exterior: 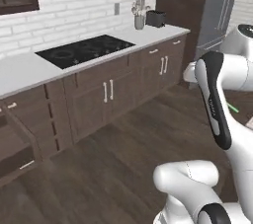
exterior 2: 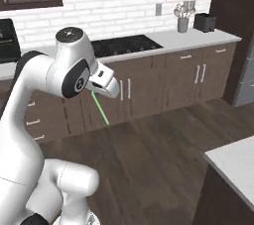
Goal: Take a straw from the drawer in front and place it inside the glass cup on the dining counter.
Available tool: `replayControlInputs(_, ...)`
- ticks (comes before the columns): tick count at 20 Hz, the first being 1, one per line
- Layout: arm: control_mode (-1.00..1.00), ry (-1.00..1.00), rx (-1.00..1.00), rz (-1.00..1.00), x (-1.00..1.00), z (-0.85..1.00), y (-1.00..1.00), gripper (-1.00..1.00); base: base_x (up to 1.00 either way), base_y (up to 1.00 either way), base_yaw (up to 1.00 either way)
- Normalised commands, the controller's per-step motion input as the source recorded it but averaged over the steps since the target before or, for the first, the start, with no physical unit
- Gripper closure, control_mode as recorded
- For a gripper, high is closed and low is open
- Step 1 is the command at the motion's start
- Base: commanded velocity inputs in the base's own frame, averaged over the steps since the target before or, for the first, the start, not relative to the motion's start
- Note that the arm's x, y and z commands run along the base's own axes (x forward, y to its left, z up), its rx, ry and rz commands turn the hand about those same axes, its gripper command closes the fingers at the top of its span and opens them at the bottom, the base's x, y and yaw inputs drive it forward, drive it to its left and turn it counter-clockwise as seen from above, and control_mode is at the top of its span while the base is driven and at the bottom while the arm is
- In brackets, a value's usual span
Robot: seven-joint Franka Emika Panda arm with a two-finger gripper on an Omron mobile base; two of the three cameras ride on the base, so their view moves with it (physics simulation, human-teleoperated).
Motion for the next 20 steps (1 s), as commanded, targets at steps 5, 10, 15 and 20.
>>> replayControlInputs(5, 1.00, 0.00, 0.00, 0.00, 0.00, 0.00, 0.00, 1.00, 0.01, -0.83, -0.76)
replayControlInputs(10, 1.00, 0.00, 0.00, 0.00, 0.00, 0.00, 0.00, 1.00, 0.35, -0.13, -0.65)
replayControlInputs(15, 1.00, 0.00, 0.00, 0.00, 0.00, 0.00, 0.00, 1.00, 0.33, 0.95, -0.41)
replayControlInputs(20, 1.00, 0.00, 0.00, 0.00, 0.00, 0.00, 0.00, 1.00, 0.77, 1.00, -0.38)
